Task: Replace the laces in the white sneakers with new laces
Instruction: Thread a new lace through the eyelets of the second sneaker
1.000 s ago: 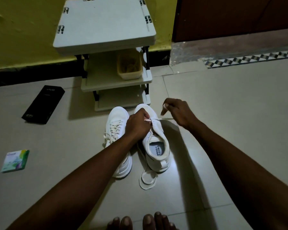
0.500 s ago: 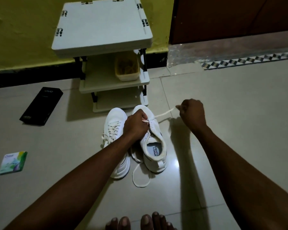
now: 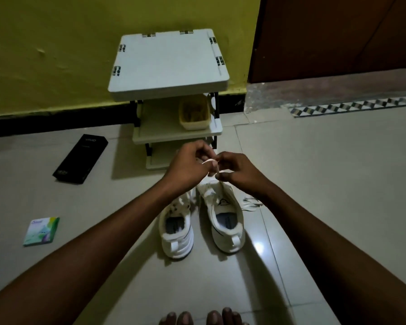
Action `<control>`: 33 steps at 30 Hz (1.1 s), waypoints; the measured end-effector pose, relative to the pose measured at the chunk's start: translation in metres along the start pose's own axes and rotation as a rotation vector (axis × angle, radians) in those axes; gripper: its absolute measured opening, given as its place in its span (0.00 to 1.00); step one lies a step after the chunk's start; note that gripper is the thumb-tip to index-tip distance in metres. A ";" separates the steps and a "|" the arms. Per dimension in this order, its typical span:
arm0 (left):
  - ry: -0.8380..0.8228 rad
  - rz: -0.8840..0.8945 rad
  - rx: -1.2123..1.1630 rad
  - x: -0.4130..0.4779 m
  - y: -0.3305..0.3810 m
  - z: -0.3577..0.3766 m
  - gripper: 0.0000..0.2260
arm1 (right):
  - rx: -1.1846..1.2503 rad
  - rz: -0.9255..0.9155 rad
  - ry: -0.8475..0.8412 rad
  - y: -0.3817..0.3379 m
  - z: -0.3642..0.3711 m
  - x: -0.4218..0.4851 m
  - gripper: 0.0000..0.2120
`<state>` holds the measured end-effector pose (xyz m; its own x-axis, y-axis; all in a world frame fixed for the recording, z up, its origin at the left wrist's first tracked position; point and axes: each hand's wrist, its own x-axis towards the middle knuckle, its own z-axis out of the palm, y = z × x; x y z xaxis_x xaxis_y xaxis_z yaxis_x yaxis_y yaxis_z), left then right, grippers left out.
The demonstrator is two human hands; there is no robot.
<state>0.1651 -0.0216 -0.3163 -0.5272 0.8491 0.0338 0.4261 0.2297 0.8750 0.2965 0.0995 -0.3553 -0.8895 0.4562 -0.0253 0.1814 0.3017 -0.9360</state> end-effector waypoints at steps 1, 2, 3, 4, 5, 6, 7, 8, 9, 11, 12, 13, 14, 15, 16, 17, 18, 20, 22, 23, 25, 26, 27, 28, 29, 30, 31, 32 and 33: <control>-0.024 0.006 -0.001 -0.002 0.000 -0.008 0.05 | 0.014 0.008 -0.022 -0.006 0.002 0.001 0.04; -0.050 0.017 -0.003 -0.004 0.000 -0.017 0.05 | 0.008 0.013 -0.022 -0.011 0.004 0.003 0.03; -0.078 0.025 -0.003 -0.005 -0.004 -0.026 0.04 | 0.006 0.029 -0.005 -0.012 0.004 0.004 0.06; -0.103 0.030 0.003 -0.006 -0.008 -0.037 0.04 | 0.009 0.053 0.017 -0.012 0.002 0.007 0.07; -0.128 0.027 0.028 -0.007 -0.013 -0.045 0.04 | 0.036 0.082 0.047 -0.010 -0.001 0.007 0.07; -0.149 0.014 0.066 -0.008 -0.020 -0.052 0.04 | 0.074 0.109 0.076 -0.008 -0.006 0.007 0.07; -0.161 -0.013 0.109 -0.007 -0.030 -0.060 0.05 | 0.126 0.132 0.099 -0.006 -0.012 0.010 0.07; -0.168 -0.050 0.152 -0.006 -0.041 -0.065 0.04 | 0.176 0.155 0.127 -0.003 -0.018 0.011 0.08; -0.164 -0.092 0.196 -0.004 -0.054 -0.069 0.05 | 0.217 0.176 0.161 0.001 -0.023 0.013 0.08; -0.132 -0.156 0.261 -0.002 -0.078 -0.076 0.08 | 0.269 0.247 0.263 0.012 -0.031 0.018 0.08; -0.111 -0.176 0.285 0.000 -0.089 -0.078 0.09 | 0.305 0.292 0.322 0.019 -0.033 0.021 0.08; -0.089 -0.191 0.316 0.000 -0.097 -0.079 0.10 | 0.345 0.337 0.383 0.025 -0.034 0.022 0.07; -0.068 -0.210 0.349 0.000 -0.105 -0.080 0.11 | 0.388 0.380 0.437 0.032 -0.033 0.024 0.06; -0.046 -0.227 0.381 -0.001 -0.110 -0.080 0.13 | 0.431 0.420 0.491 0.035 -0.032 0.024 0.05; -0.024 -0.241 0.405 -0.001 -0.114 -0.080 0.14 | 0.473 0.446 0.539 0.038 -0.031 0.024 0.04; -0.002 -0.248 0.413 -0.002 -0.118 -0.078 0.14 | 0.510 0.467 0.585 0.043 -0.030 0.025 0.04; 0.021 -0.237 0.405 -0.002 -0.117 -0.075 0.13 | 0.530 0.487 0.623 0.046 -0.029 0.026 0.03; 0.068 -0.158 0.387 -0.002 -0.111 -0.064 0.09 | 0.391 0.513 0.680 0.055 -0.025 0.028 0.03; 0.095 -0.065 0.380 -0.002 -0.094 -0.050 0.05 | 0.018 0.427 0.664 0.052 -0.019 0.027 0.17; 0.101 -0.026 0.369 0.000 -0.083 -0.042 0.04 | -0.105 0.310 0.607 0.048 -0.016 0.027 0.23; 0.106 0.054 0.329 0.002 -0.061 -0.026 0.01 | -0.108 0.087 0.379 0.031 -0.007 0.029 0.28; 0.116 0.084 0.303 0.002 -0.052 -0.019 0.02 | -0.076 0.024 0.247 0.024 -0.002 0.032 0.27; 0.126 0.109 0.282 0.000 -0.044 -0.013 0.04 | -0.066 -0.005 0.153 0.019 0.002 0.034 0.25; 0.143 0.131 0.264 0.000 -0.038 -0.010 0.06 | -0.068 -0.020 0.103 0.017 0.005 0.036 0.23; 0.157 0.150 0.251 -0.001 -0.034 -0.007 0.08 | -0.069 -0.013 0.095 0.016 0.007 0.036 0.21; 0.171 0.162 0.240 -0.002 -0.033 -0.005 0.10 | -0.050 0.007 0.102 0.015 0.008 0.036 0.19; 0.182 0.162 0.230 -0.004 -0.032 -0.005 0.10 | -0.032 0.024 0.104 0.015 0.008 0.034 0.15; 0.190 0.149 0.219 -0.006 -0.033 -0.004 0.09 | -0.026 0.022 0.098 0.016 0.007 0.032 0.11; 0.195 0.132 0.212 -0.007 -0.033 -0.004 0.08 | -0.035 0.007 0.094 0.016 0.006 0.031 0.07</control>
<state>0.1519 -0.0373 -0.3440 -0.5795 0.7758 0.2498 0.6330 0.2353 0.7376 0.2691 0.1131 -0.3732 -0.8452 0.5345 0.0026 0.2037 0.3266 -0.9229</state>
